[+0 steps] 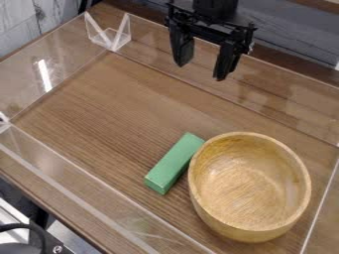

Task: Put the green block in the brown bowl

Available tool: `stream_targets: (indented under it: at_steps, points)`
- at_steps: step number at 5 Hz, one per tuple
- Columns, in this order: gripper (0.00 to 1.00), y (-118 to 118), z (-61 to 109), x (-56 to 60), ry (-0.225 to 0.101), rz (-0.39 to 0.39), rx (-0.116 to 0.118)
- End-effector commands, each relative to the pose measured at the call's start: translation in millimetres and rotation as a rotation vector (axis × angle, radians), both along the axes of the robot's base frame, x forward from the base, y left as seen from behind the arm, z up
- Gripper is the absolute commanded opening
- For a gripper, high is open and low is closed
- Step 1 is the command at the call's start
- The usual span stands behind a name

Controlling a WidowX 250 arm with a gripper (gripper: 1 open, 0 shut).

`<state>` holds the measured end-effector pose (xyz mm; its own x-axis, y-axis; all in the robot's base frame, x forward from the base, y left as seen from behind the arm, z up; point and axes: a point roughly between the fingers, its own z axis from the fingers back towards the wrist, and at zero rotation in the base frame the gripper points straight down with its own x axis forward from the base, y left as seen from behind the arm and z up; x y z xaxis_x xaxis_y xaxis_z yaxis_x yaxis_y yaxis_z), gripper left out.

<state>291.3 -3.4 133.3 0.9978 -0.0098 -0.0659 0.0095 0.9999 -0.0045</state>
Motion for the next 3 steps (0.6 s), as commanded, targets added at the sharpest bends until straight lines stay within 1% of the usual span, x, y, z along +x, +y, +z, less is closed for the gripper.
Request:
stream_targets:
  at_steps: [1, 2, 3]
  points:
    - [1.00, -1.5, -5.5, -6.9, 0.008, -0.001, -0.002]
    - [1.00, -5.6, -8.6, -29.0, -0.021, -0.006, -0.010]
    - [1.00, -7.4, -9.7, -45.9, -0.054, -0.023, -0.020]
